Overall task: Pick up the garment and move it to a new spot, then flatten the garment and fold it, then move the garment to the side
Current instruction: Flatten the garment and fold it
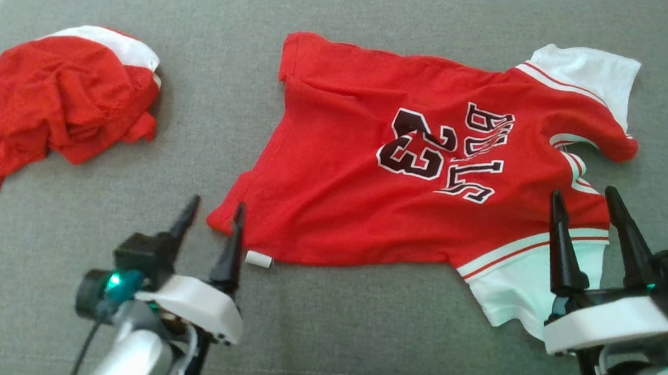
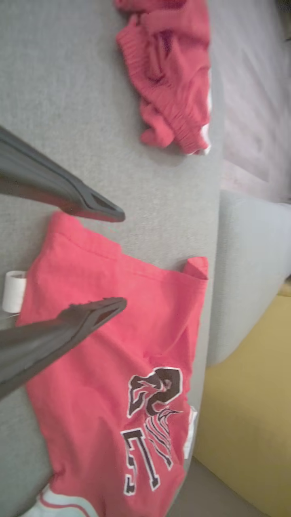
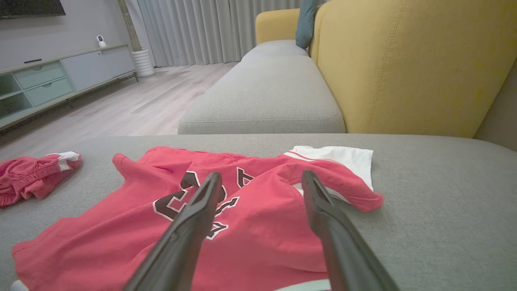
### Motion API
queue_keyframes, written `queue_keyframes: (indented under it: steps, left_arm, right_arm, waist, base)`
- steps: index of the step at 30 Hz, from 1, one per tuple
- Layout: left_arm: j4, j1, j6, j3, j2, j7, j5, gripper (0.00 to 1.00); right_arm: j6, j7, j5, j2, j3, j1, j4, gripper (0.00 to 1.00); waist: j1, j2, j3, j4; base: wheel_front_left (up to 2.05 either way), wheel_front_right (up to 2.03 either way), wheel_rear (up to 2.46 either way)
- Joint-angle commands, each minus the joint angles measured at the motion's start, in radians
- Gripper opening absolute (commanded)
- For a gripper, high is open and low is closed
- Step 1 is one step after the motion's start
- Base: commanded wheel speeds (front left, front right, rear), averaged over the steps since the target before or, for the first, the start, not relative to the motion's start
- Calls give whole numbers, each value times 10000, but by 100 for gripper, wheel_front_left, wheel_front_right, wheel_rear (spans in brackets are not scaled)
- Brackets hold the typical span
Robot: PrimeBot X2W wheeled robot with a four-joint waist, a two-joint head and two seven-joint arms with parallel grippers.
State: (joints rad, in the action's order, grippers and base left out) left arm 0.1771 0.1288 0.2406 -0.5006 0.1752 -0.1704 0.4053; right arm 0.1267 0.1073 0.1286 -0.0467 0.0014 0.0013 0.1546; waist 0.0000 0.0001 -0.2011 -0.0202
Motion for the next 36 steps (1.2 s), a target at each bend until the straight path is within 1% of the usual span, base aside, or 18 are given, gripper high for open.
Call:
queue_keyframes:
  steps: [1, 3, 4, 8, 11, 25, 28, 34, 36]
  left_arm:
    - [-437, 292, 93, 478, 271, -266, -124, 100]
    - [-665, 285, 132, 687, 464, -557, -250, 100]
    - [-924, 270, 171, 927, 682, -729, -383, 100]
    - [-1367, 134, 189, 1316, 1086, -855, -587, 100]
    - [-1583, -50, 188, 1470, 1285, -880, -662, 100]
    - [-1750, -331, 264, 1494, 1330, -898, -677, 100]
    - [-1532, -308, 41, 1375, 1287, -536, -400, 100]
    - [-490, 134, -725, 1061, 1197, 630, 371, 100]
    - [-91, 450, -1003, 1014, 1172, 812, 555, 100]
  right_arm:
    - [40, 23, -95, -98, 222, -73, 452, 100]
    - [40, 26, -196, -143, 232, 18, 545, 100]
    - [40, 65, -254, -172, 243, 153, 630, 100]
    - [40, 163, -328, -185, 284, 503, 806, 100]
    - [40, 241, -340, -176, 329, 729, 953, 100]
    - [40, 321, -230, -118, 362, 783, 1128, 100]
    - [40, 314, -209, -113, 379, 732, 1118, 100]
    - [40, 288, -150, -98, 445, 567, 1103, 100]
    - [40, 264, -137, -92, 421, 486, 1084, 100]
  waist:
    - [0, -1, 84, 25]
    - [0, -1, 194, 30]
    - [0, -1, 311, 38]
    - [0, -1, 515, 72]
    - [0, -1, 590, 115]
    - [0, -1, 566, 170]
    - [0, -1, 503, 202]
    - [0, -1, 81, 356]
    - [0, -1, -89, 409]
  base:
    - [0, 0, 0]
    - [0, 0, 0]
    - [0, 0, 0]
    - [0, 0, 0]
    - [0, 0, 0]
    - [0, 0, 0]
    - [0, 0, 0]
    - [0, 0, 0]
    - [0, 0, 0]
